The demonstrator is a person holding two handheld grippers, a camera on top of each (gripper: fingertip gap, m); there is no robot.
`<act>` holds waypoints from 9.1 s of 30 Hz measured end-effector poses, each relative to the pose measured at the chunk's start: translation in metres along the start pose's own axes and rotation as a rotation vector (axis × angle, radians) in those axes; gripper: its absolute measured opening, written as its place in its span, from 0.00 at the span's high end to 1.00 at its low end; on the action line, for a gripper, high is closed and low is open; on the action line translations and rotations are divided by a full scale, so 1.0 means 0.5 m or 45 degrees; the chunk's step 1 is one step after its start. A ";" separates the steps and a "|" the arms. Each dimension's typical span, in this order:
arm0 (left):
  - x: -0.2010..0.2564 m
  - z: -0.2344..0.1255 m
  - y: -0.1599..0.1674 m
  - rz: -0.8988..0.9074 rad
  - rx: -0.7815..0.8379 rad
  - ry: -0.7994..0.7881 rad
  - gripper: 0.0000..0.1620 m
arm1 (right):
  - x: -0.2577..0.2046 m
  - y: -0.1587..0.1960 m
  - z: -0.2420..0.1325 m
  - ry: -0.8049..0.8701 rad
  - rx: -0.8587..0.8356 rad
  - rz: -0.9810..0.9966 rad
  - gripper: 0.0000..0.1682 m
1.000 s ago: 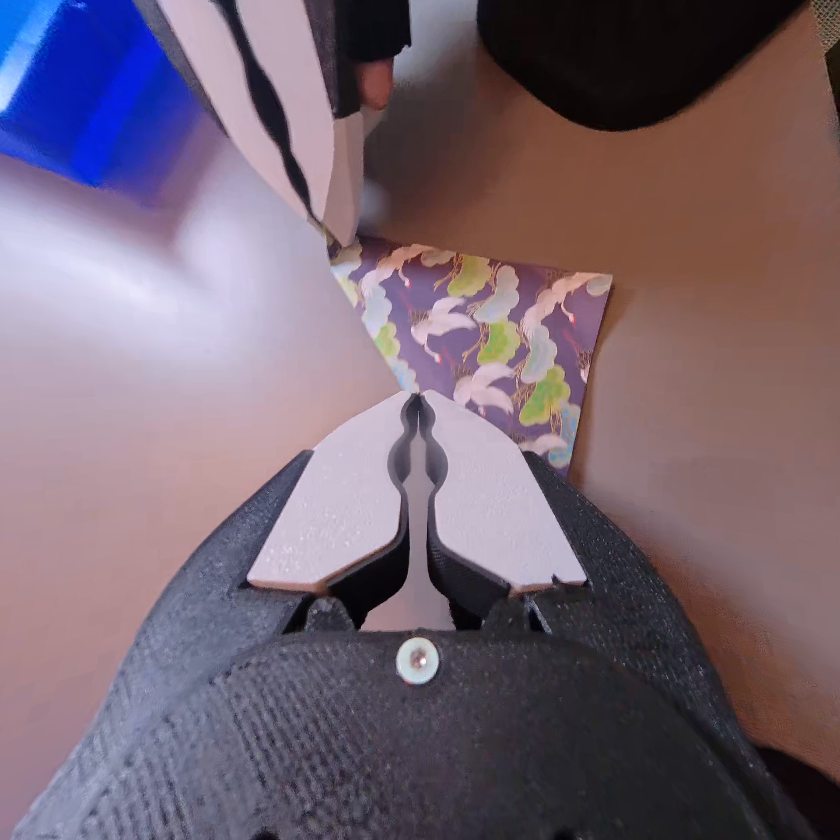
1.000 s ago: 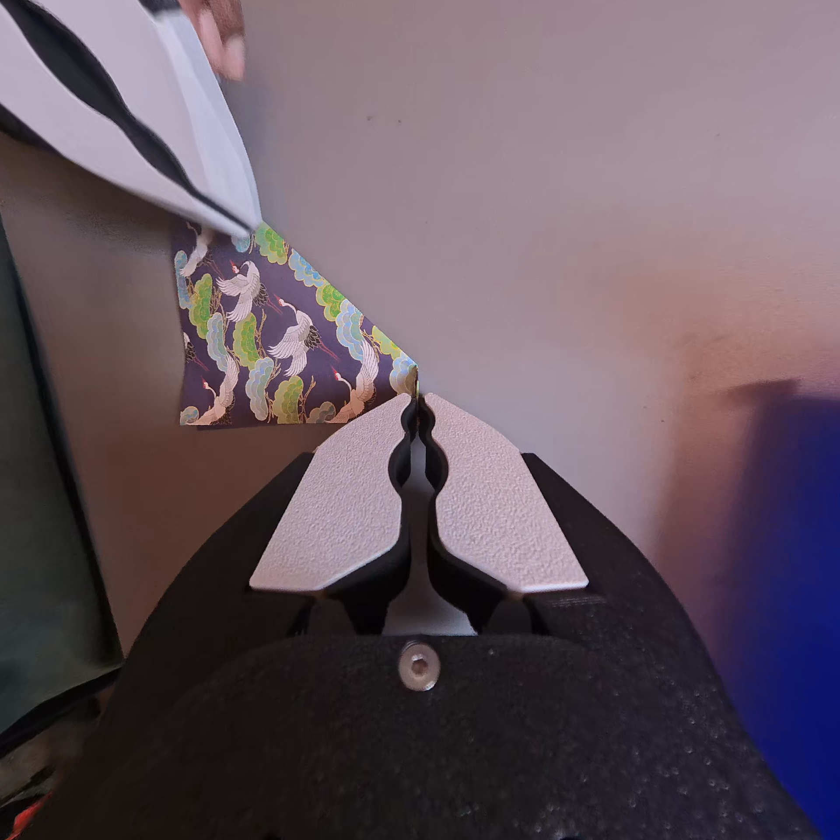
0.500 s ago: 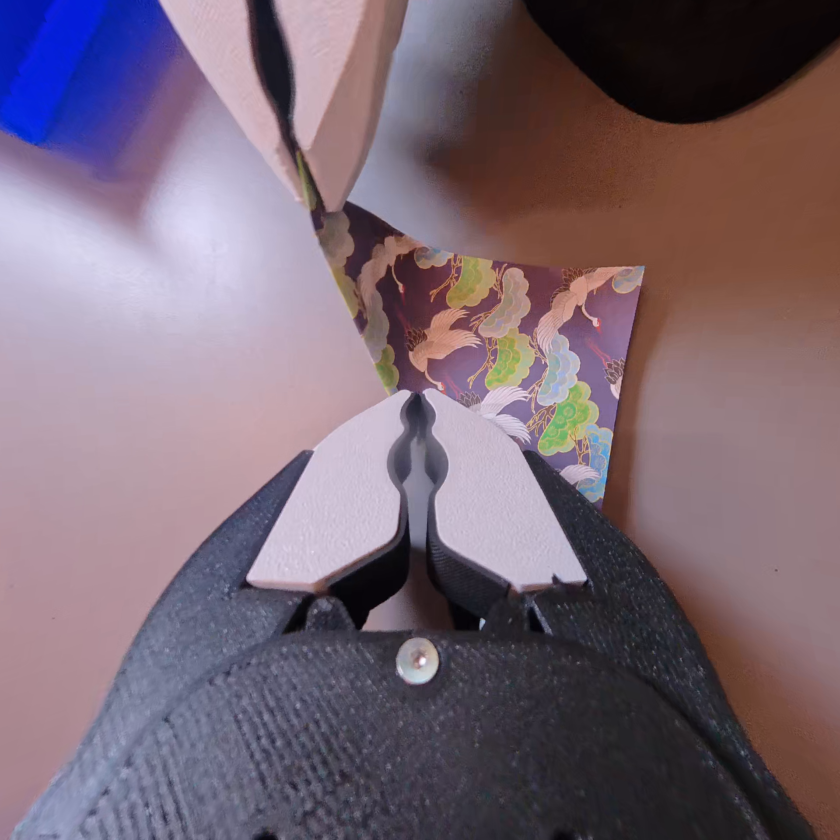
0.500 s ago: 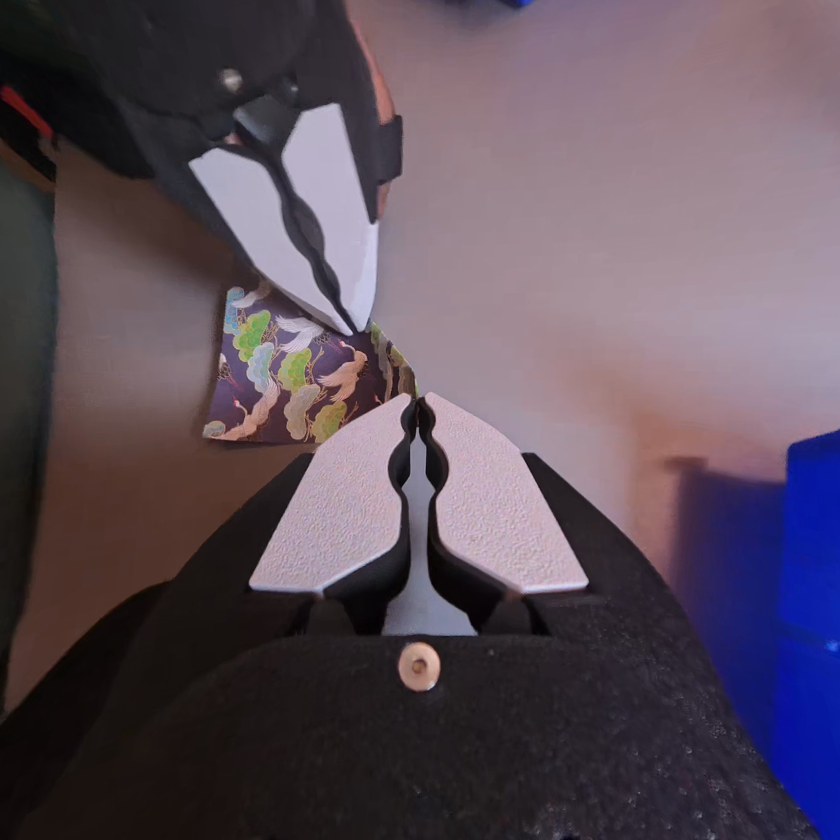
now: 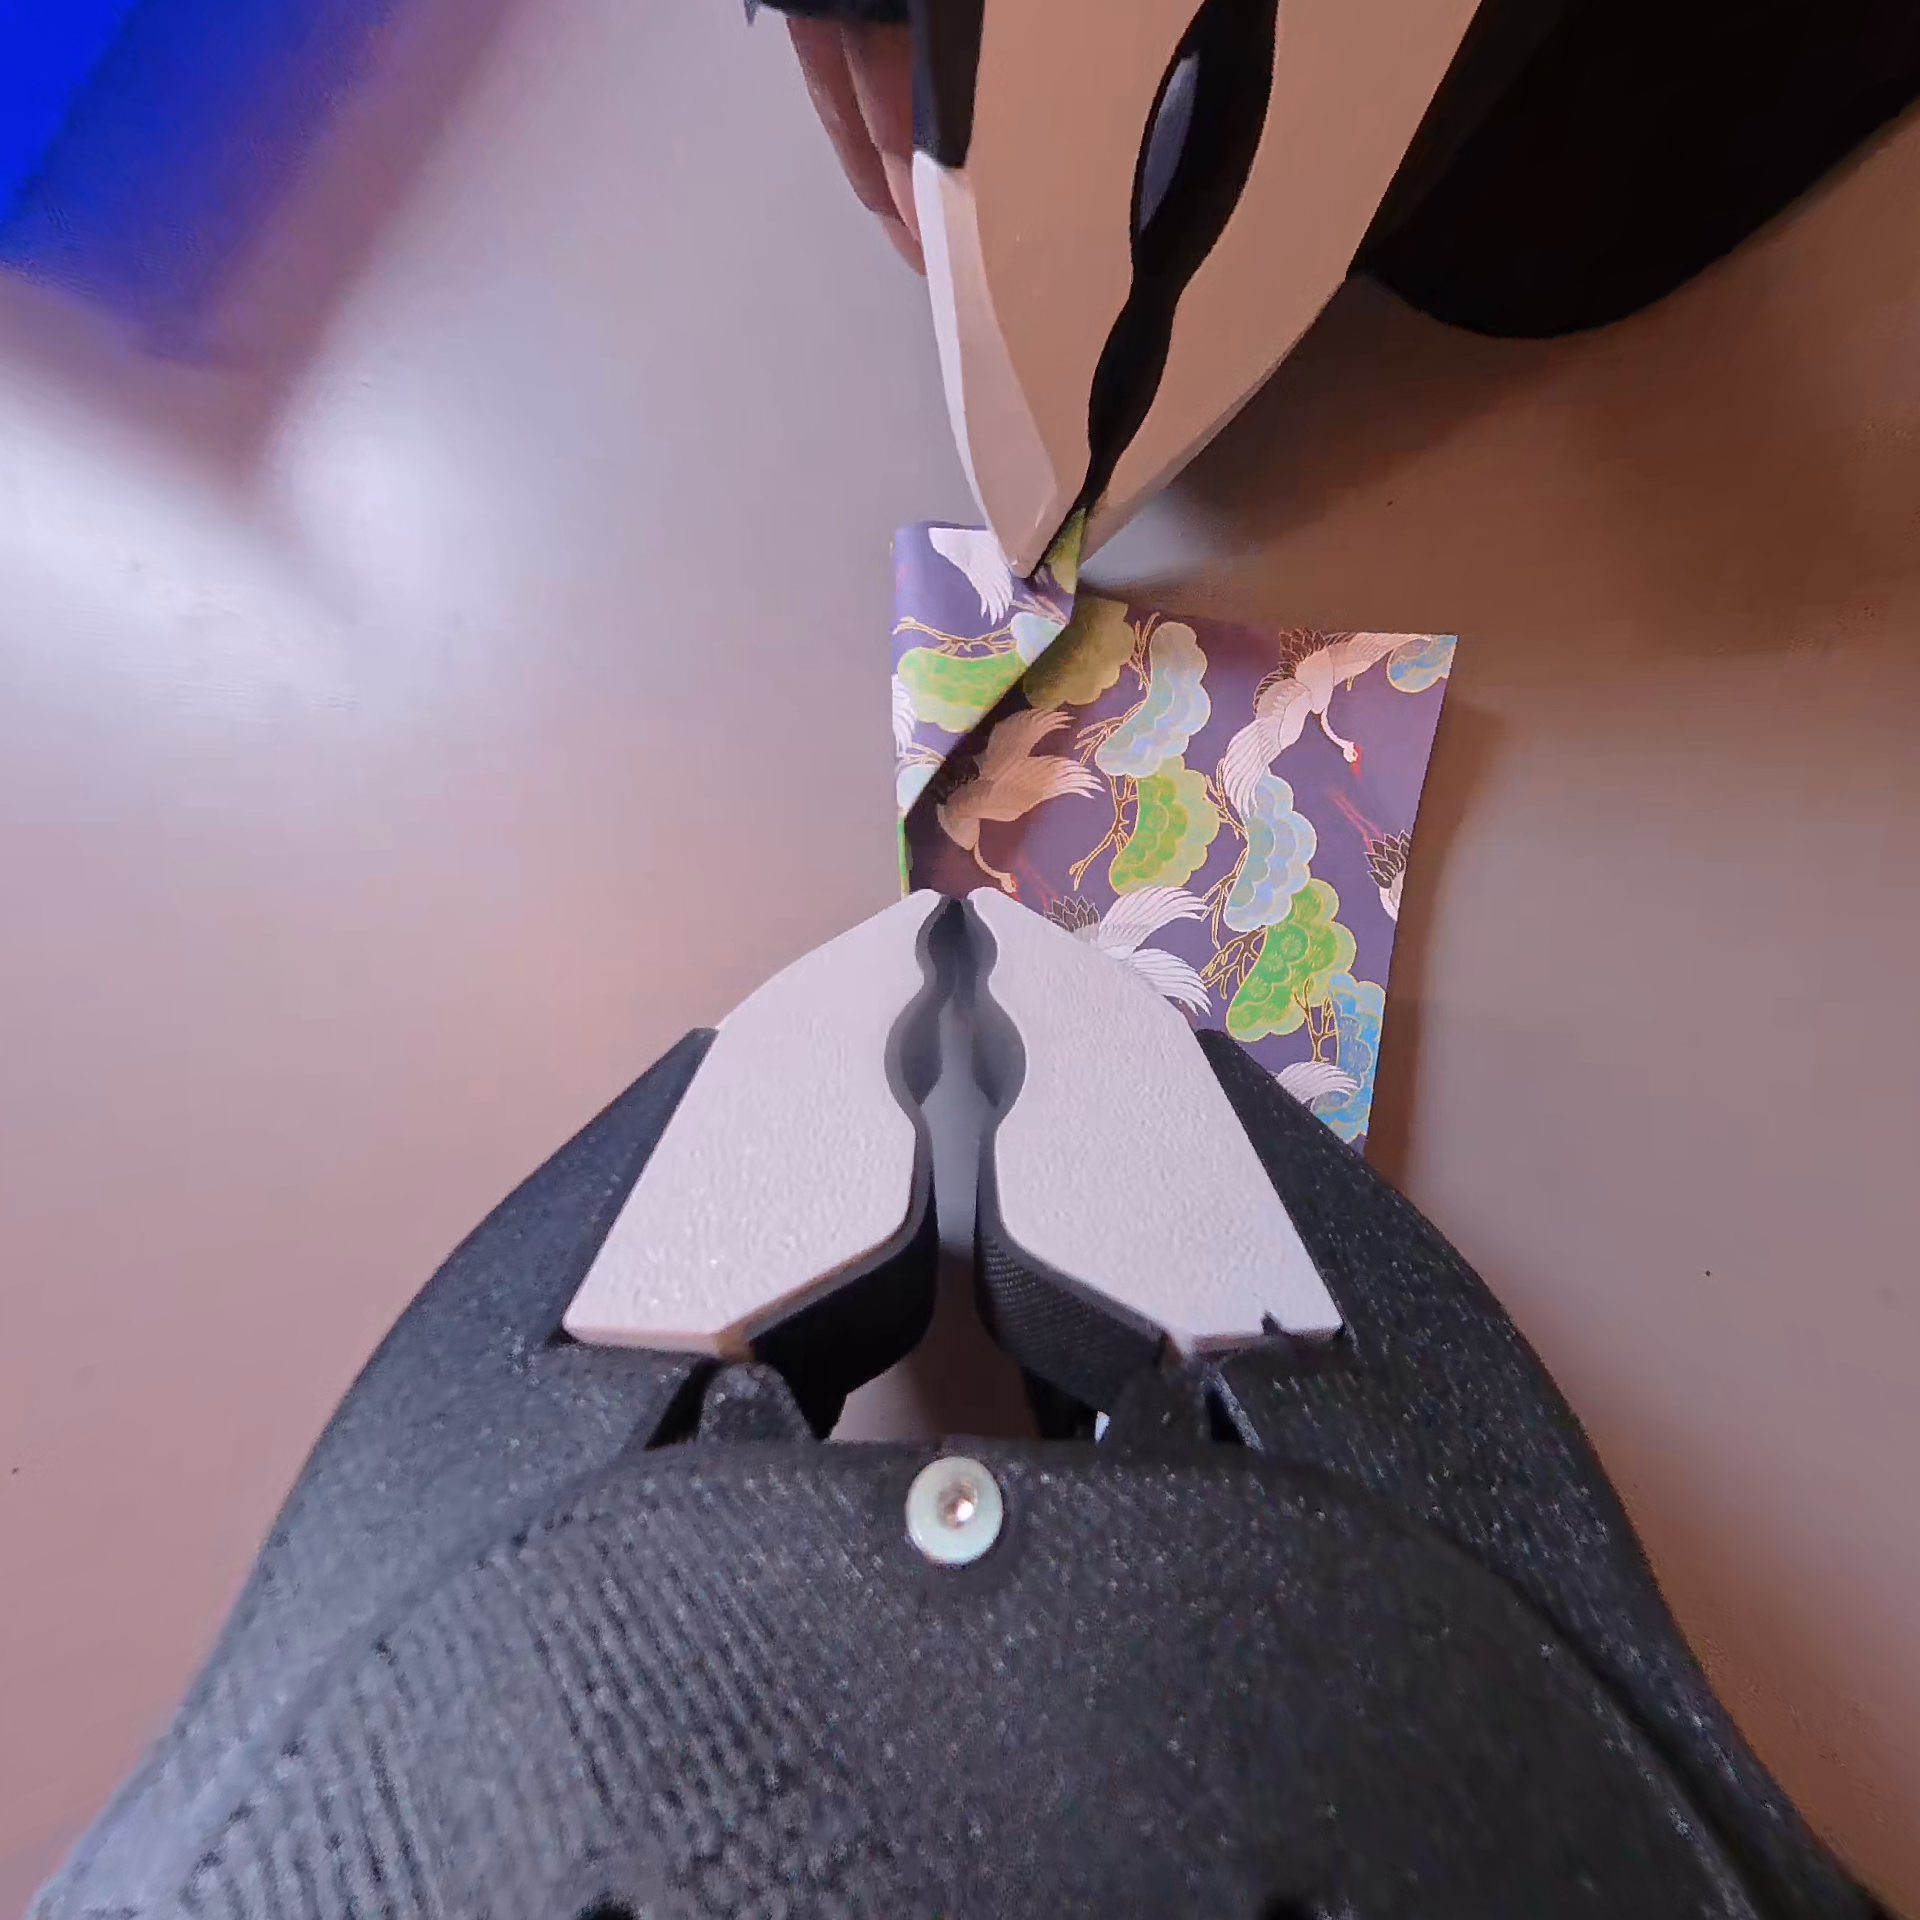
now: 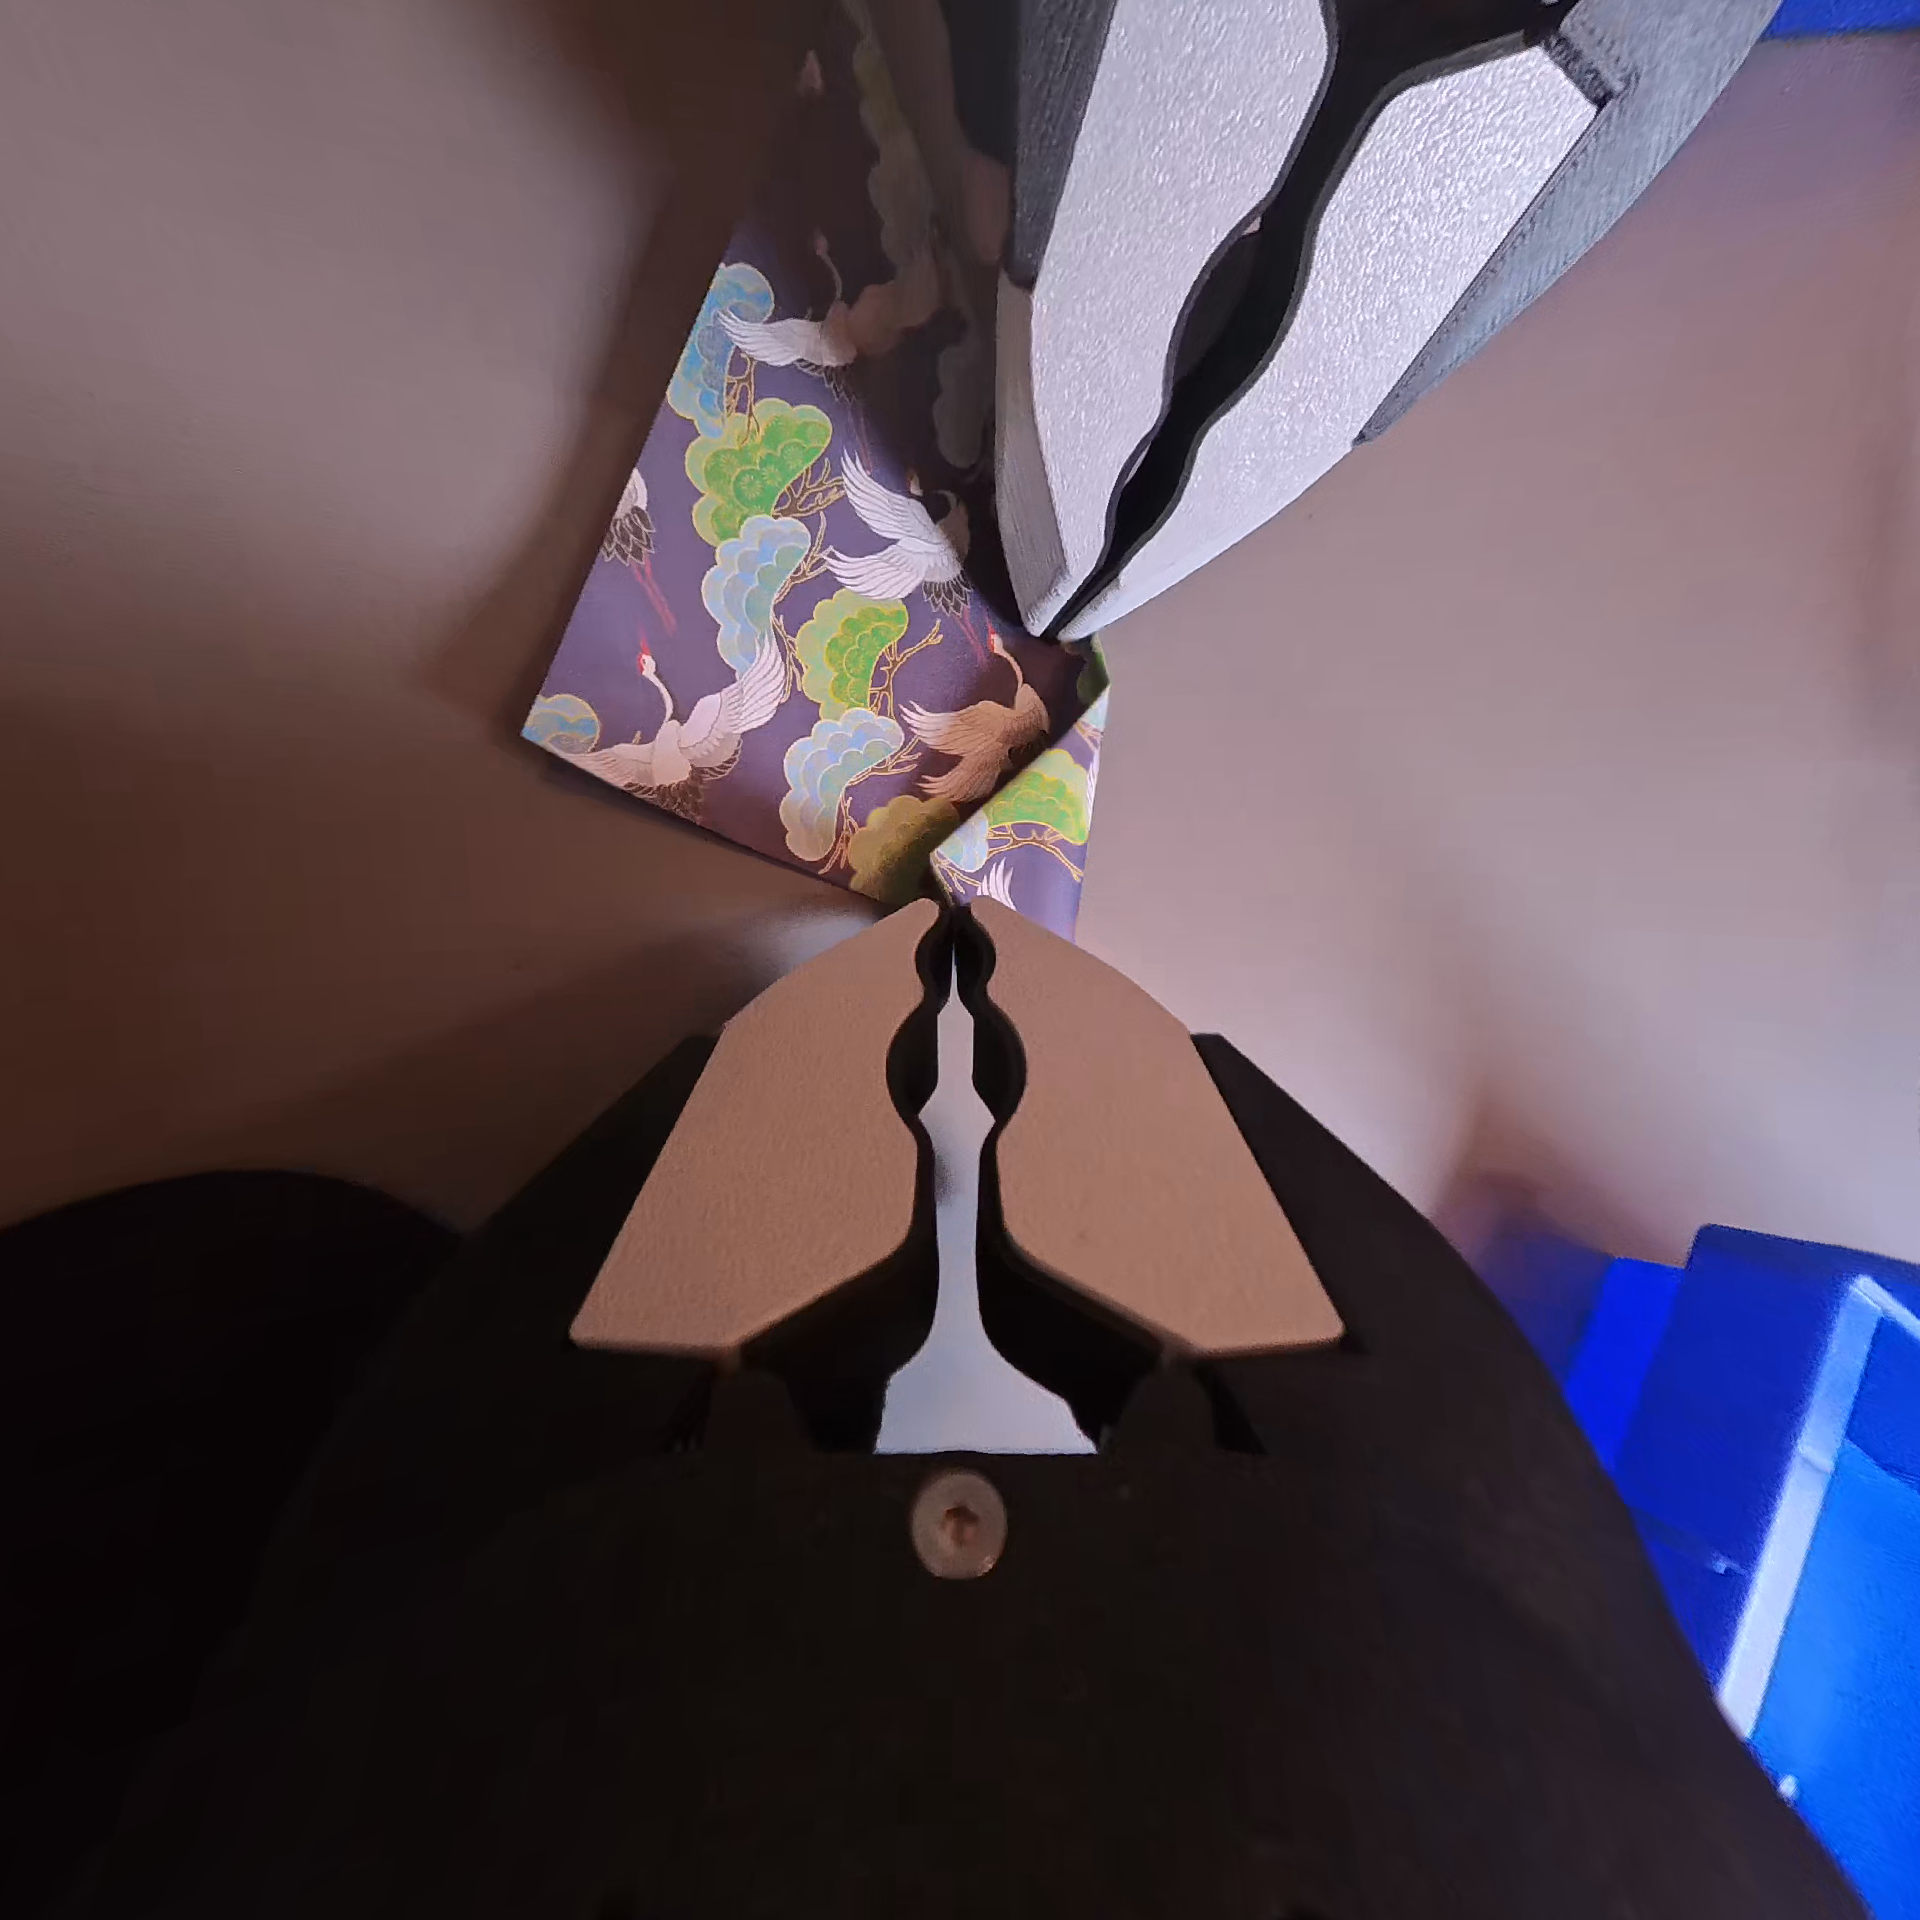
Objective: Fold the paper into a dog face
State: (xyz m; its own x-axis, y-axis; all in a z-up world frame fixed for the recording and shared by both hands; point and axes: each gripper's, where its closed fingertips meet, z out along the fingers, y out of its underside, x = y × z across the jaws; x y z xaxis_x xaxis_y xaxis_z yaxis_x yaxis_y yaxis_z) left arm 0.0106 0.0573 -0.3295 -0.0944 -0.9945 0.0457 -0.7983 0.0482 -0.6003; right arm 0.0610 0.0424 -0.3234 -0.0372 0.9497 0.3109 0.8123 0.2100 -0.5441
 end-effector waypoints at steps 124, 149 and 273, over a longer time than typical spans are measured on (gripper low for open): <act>-0.046 0.021 -0.035 0.091 0.068 -0.194 1.00 | 0.061 -0.024 0.058 -0.305 -0.067 0.511 1.00; -0.047 0.022 -0.034 0.089 0.066 -0.218 1.00 | 0.053 0.014 0.028 -0.241 -0.088 0.526 1.00; -0.035 -0.094 0.101 0.026 0.140 -0.156 0.79 | 0.058 -0.103 0.098 -0.297 -0.065 0.427 1.00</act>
State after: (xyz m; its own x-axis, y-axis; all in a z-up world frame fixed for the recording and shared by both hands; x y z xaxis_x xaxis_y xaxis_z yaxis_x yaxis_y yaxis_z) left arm -0.0562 0.0815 -0.3231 -0.0313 -0.9976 -0.0612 -0.7264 0.0648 -0.6842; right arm -0.0103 0.0707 -0.3246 0.1080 0.9920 -0.0653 0.8296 -0.1261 -0.5440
